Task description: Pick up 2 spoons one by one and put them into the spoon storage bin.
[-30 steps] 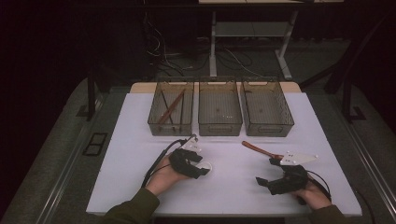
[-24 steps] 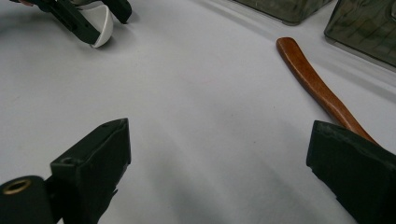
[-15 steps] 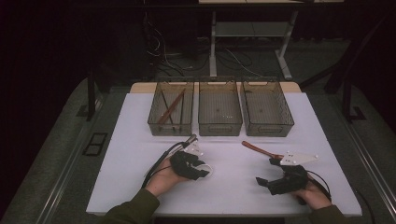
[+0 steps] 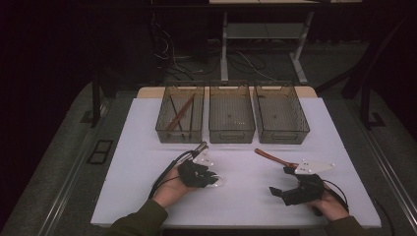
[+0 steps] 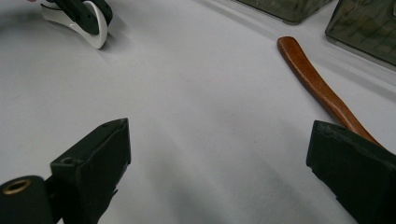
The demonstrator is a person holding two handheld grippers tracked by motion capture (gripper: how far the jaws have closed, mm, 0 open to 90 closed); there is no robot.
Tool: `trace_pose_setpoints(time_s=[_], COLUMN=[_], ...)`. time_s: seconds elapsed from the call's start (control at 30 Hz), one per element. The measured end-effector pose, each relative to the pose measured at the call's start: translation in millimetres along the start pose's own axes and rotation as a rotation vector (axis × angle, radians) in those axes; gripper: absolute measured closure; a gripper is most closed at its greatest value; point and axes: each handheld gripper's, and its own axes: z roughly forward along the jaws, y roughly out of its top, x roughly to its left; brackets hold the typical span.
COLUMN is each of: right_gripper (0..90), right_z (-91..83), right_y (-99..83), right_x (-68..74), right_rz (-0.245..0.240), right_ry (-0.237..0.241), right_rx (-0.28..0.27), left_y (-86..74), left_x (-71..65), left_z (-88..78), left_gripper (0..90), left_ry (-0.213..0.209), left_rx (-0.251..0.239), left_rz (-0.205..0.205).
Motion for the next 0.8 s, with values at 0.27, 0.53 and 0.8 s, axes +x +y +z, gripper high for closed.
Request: trace_pose_setpoints(time_s=[0.27, 0.53, 0.8], right_gripper=[6.2, 6.2, 6.2], right_z=[-0.5, -3.0, -2.7], right_y=[1.0, -1.4, -1.2], right_x=[2.9, 4.0, -3.7], right_rz=[0.004, 0.013, 0.009], right_ry=[0.013, 0.011, -0.013], right_rx=[-0.015, -0.007, -0.023], left_y=[0.4, 0.8, 1.9], left_x=[-1.7, -1.1, 1.6], left_z=[-2.0, -3.3, -10.5], left_gripper=[81.4, 81.8, 81.9], left_ry=[0.004, 0.005, -0.028], left_rx=[-0.001, -0.010, -0.065], left_rz=[0.011, 0.002, -0.016])
